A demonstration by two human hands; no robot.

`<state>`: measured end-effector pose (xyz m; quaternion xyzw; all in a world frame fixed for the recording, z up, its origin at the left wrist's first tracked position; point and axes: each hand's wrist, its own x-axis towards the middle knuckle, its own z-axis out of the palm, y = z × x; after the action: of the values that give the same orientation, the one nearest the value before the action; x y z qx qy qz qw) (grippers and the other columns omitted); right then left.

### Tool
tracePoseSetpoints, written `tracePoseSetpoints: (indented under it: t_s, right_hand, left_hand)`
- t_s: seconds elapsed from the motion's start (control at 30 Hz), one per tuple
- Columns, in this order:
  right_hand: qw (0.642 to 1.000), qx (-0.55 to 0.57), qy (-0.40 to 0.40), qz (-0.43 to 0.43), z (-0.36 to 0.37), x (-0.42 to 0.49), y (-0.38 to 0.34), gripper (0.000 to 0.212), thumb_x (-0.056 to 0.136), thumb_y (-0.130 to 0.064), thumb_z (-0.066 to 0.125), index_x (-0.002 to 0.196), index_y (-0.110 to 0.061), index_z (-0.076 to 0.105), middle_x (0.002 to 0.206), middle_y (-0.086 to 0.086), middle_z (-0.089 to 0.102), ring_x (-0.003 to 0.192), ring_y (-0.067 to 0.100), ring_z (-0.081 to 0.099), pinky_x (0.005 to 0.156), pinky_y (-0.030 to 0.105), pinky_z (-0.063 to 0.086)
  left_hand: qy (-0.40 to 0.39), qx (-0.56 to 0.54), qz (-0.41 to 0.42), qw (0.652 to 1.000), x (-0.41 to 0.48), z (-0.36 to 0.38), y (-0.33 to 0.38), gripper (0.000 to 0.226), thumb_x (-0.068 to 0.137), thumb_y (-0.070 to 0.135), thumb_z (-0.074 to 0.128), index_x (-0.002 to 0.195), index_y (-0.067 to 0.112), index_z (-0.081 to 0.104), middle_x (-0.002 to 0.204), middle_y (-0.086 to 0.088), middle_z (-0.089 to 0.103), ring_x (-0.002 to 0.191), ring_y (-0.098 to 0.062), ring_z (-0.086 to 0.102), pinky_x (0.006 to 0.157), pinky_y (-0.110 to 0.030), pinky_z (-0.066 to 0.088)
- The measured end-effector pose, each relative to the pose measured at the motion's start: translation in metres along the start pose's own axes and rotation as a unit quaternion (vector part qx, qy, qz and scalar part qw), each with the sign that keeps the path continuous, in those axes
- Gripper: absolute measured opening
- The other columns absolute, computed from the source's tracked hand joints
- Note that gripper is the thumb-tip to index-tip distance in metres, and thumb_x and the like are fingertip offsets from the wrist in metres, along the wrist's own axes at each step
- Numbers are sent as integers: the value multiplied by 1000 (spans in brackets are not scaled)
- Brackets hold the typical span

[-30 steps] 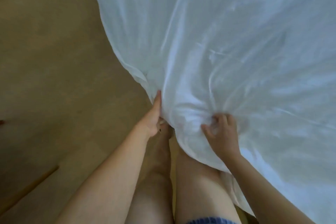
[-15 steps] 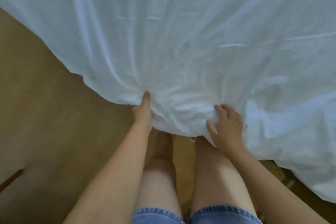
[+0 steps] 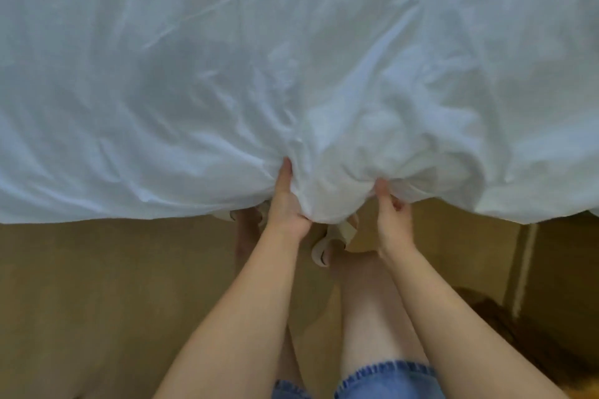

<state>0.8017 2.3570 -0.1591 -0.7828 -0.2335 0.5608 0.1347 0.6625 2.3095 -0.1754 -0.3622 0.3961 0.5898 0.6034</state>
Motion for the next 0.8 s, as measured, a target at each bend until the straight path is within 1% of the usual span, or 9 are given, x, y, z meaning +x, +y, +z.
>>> tracePoseSetpoints:
  t_s: [0.07, 0.13, 0.23, 0.33, 0.4, 0.5, 0.6, 0.7, 0.8]
  right_hand:
    - [971, 198, -84, 103, -17, 20, -16, 53, 81, -61, 58, 117, -22, 57, 111, -3, 58, 96, 13, 56, 84, 23, 53]
    - [912, 360, -150, 128, -28, 42, -35, 58, 77, -68, 58, 116, -24, 58, 122, 5, 60, 109, 22, 57, 98, 42, 47]
    - [881, 437, -156, 94, -36, 55, -67, 60, 79, -64, 59, 124, -24, 56, 127, 6, 61, 113, 30, 59, 97, 49, 46]
    - [873, 470, -68, 111, -54, 60, -72, 50, 80, -43, 70, 122, -19, 59, 119, 5, 66, 104, 27, 64, 92, 46, 51]
    - [849, 512, -82, 99, -70, 65, -73, 45, 85, -41, 66, 125, -19, 60, 118, 5, 67, 104, 26, 65, 92, 43, 51]
    - [817, 552, -131, 102, -90, 68, -88, 52, 85, -46, 64, 129, -21, 53, 116, 7, 65, 100, 28, 63, 86, 44, 53]
    - [834, 520, -161, 89, -91, 69, -110, 62, 83, -48, 65, 134, -18, 48, 123, 8, 62, 107, 28, 61, 91, 46, 51]
    - [864, 479, -146, 52, -95, 68, -137, 46, 89, -37, 63, 128, -14, 55, 119, 9, 65, 106, 26, 63, 94, 46, 51]
    - [871, 482, -76, 61, -140, 74, -110, 23, 88, -22, 59, 109, -14, 63, 100, 6, 73, 89, 25, 70, 76, 39, 58]
  left_hand:
    - [31, -13, 18, 999, -2, 11, -21, 50, 82, 45, 65, 123, 16, 63, 124, -10, 64, 117, -30, 58, 106, -46, 40]
    - [60, 11, 46, 997, -4, 17, -37, 47, 89, 42, 58, 128, 15, 58, 128, -11, 61, 119, -31, 56, 107, -46, 38]
    - [135, 60, 87, 985, -9, 26, -43, 49, 90, 43, 56, 132, 18, 52, 130, -8, 59, 119, -32, 55, 104, -45, 40]
    - [140, 105, 131, 976, -21, 30, -42, 34, 96, 38, 49, 118, 16, 64, 107, -10, 71, 91, -31, 70, 72, -41, 58]
    - [130, 106, 139, 976, -30, 33, -47, 33, 98, 36, 46, 102, 16, 72, 100, -11, 73, 77, -30, 72, 57, -39, 57]
    - [114, 89, 133, 980, -36, 43, -63, 40, 92, 48, 49, 114, 19, 66, 114, -10, 69, 96, -32, 69, 77, -44, 57]
    - [156, 74, 119, 978, -31, 61, -94, 63, 73, 55, 69, 123, 17, 58, 123, -7, 64, 111, -28, 61, 94, -45, 48]
    - [145, 81, 101, 981, -23, 97, -123, 80, 66, 57, 72, 127, 10, 48, 125, -12, 55, 118, -28, 51, 102, -46, 35]
    - [93, 59, 82, 991, -9, 135, -143, 76, 66, 53, 75, 126, 11, 54, 122, -17, 60, 113, -36, 55, 102, -53, 39]
